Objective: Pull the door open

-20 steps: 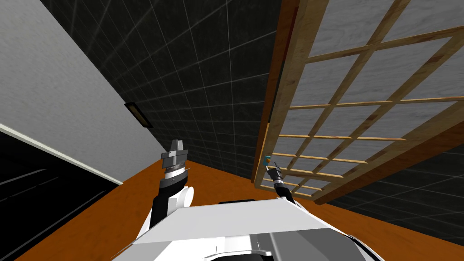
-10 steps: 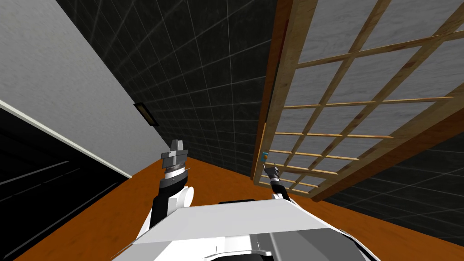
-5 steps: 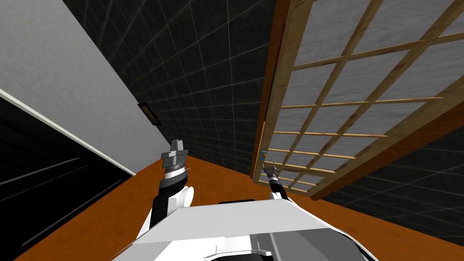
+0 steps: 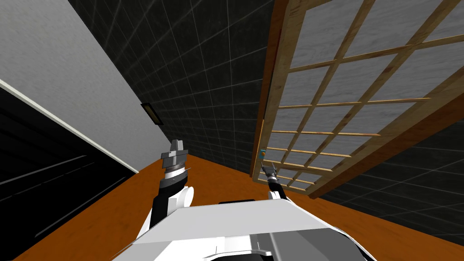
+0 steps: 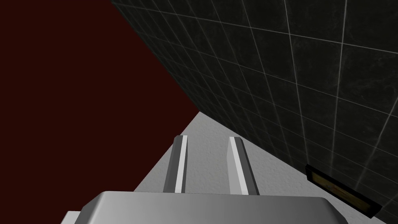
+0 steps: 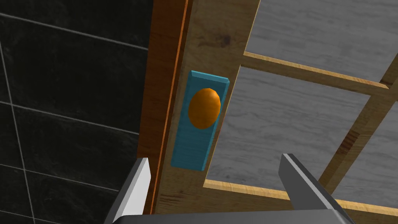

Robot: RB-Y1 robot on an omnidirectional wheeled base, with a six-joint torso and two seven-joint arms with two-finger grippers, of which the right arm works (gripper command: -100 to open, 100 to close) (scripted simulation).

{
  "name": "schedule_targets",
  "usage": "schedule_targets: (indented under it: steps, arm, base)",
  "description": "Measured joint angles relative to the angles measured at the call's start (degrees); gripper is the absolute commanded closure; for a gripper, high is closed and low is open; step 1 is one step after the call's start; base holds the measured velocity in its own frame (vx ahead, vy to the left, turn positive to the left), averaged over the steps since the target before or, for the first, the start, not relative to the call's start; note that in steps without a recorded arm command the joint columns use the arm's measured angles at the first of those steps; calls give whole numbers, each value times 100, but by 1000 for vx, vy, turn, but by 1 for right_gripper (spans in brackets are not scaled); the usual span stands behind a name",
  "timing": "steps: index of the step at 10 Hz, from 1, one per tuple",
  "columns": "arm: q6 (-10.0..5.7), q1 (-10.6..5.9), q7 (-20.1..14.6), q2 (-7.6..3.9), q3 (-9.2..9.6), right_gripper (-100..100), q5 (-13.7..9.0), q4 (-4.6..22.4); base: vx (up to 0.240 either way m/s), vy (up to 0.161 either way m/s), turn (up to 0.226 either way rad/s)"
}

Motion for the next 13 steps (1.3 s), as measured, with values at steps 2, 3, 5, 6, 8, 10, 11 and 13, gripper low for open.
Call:
schedule_targets:
  steps: [2,3,5,6,8,10,11,13]
  arm:
    - [33,-31,-279,22,46,-100,-101,-2]
    - [32,-46,-411,32,65,-100,-143,4]
    - [81,-42,-698,57,108,-100,-249,-62]
    - [87,-59,-830,67,130,-100,-292,-49]
    - [114,-49,-967,77,148,-100,-341,-94]
    - [120,43,-1050,-41,109,-100,-374,-141]
    - [102,78,-1108,-97,93,-100,-389,-131]
    - [101,239,-1226,-255,39,-100,-435,-247]
  base:
    - [-43,-7,11]
    - [-54,-10,19]
    - [-50,-11,17]
    - [-45,-12,17]
    - [45,-15,54]
    - [189,-7,84]
    - [210,-10,98]
    - [178,13,74]
